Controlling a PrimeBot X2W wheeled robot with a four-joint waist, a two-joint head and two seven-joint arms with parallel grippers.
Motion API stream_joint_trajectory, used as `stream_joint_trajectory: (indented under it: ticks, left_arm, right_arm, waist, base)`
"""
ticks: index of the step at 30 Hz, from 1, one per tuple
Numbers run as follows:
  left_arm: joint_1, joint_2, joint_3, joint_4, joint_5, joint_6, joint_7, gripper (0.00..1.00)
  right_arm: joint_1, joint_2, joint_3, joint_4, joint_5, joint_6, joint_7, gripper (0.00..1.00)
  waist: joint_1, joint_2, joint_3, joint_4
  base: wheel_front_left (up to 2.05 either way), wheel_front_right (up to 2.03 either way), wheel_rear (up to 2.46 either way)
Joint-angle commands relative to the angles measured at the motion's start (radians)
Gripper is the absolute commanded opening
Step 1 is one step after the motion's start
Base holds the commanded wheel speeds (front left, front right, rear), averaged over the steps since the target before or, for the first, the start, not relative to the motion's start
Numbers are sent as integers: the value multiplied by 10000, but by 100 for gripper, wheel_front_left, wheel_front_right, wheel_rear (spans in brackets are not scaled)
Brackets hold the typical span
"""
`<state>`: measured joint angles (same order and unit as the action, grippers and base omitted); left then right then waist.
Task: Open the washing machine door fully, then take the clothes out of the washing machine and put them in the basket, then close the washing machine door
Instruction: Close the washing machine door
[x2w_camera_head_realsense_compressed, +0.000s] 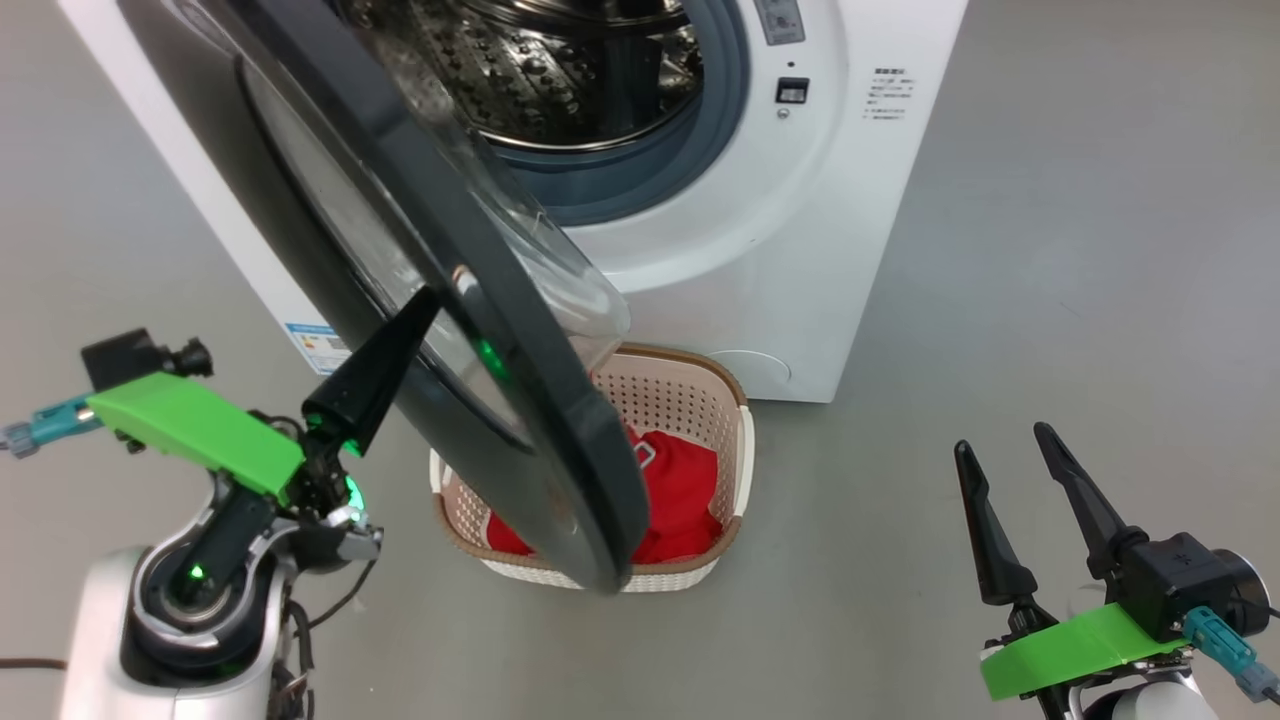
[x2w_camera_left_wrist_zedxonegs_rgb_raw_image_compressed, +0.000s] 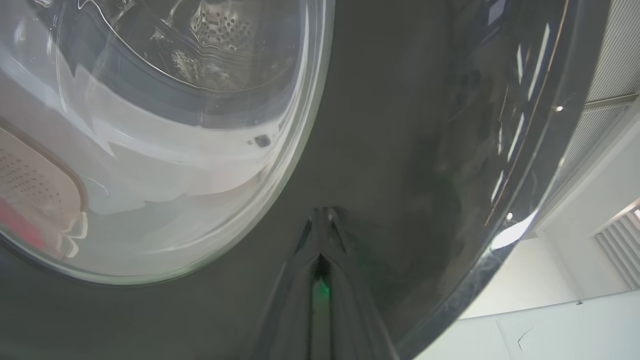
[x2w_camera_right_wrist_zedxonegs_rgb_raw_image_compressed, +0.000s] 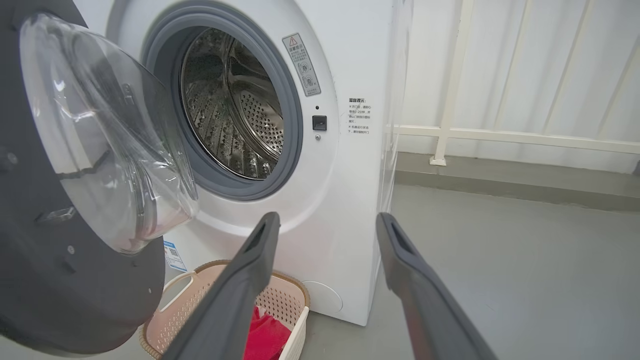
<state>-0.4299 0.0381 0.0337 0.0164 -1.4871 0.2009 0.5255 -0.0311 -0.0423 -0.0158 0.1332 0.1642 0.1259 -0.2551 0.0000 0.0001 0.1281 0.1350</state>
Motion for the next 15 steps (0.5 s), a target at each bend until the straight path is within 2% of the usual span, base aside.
stream_joint_trajectory:
  ticks: [1, 15]
  left_arm:
    - [-456, 122, 40, -150, -219, -192, -113, 0]
    - [-997, 122, -588, 528, -863, -524, -1075, 0]
  right_arm:
    - [-427, -79, 229, -235, 29, 48, -66, 100]
    - [-541, -79, 261, -248, 31, 48, -66, 100]
  waist:
    - [0, -1, 63, -136]
    - [0, -1, 321, -701]
  base:
    - [0, 0, 0]
    - [0, 0, 0]
